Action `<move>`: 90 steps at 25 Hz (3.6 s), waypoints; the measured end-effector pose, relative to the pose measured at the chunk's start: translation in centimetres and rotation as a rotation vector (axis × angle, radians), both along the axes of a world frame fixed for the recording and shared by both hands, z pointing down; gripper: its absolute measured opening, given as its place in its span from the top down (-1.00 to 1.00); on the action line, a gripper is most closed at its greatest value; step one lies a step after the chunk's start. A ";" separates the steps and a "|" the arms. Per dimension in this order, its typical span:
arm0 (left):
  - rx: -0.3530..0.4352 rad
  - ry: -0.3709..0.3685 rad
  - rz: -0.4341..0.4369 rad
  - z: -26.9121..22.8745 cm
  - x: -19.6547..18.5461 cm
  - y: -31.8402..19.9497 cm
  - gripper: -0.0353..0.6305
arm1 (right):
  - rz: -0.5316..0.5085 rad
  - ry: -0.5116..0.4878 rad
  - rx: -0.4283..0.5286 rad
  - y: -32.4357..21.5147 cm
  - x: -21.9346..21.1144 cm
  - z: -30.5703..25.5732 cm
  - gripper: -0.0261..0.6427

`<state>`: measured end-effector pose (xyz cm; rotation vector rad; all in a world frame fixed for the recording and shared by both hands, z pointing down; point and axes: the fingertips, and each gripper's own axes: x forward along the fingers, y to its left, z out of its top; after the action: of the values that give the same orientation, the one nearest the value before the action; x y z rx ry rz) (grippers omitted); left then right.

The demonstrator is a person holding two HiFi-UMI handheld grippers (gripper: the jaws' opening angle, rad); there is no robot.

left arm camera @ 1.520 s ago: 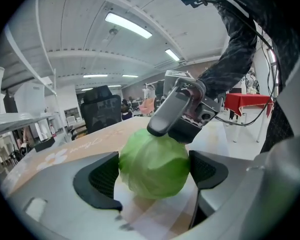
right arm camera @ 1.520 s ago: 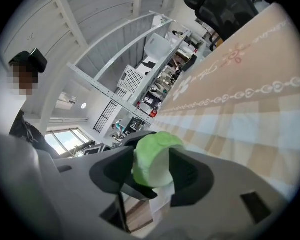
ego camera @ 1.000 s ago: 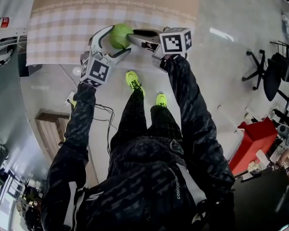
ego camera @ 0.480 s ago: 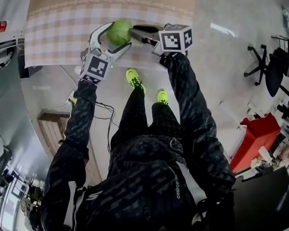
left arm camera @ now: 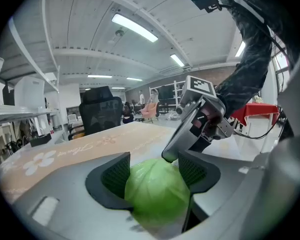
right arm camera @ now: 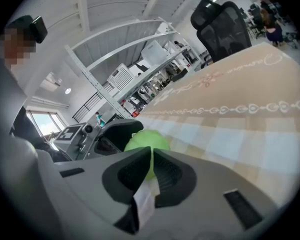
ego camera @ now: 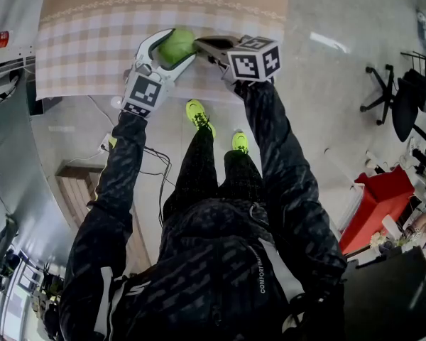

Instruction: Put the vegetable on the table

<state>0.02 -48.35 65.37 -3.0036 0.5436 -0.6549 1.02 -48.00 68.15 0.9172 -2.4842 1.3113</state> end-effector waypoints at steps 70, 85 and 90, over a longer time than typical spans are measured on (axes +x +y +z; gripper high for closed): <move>-0.029 0.273 -0.485 -19.5 -0.1 40.7 0.91 | -0.334 0.002 0.408 38.8 0.2 -19.6 0.96; -0.029 0.315 -0.447 -19.8 -3.1 50.3 0.91 | -0.340 0.045 0.419 48.6 -4.3 -19.7 0.96; -0.031 0.325 -0.406 -19.9 -4.1 54.6 0.91 | -0.334 0.073 0.443 53.2 -5.2 -20.5 0.96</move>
<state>-4.10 6.26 45.43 -3.0657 1.1878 -0.1742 -4.20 5.23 47.61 0.5696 -2.7645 0.6270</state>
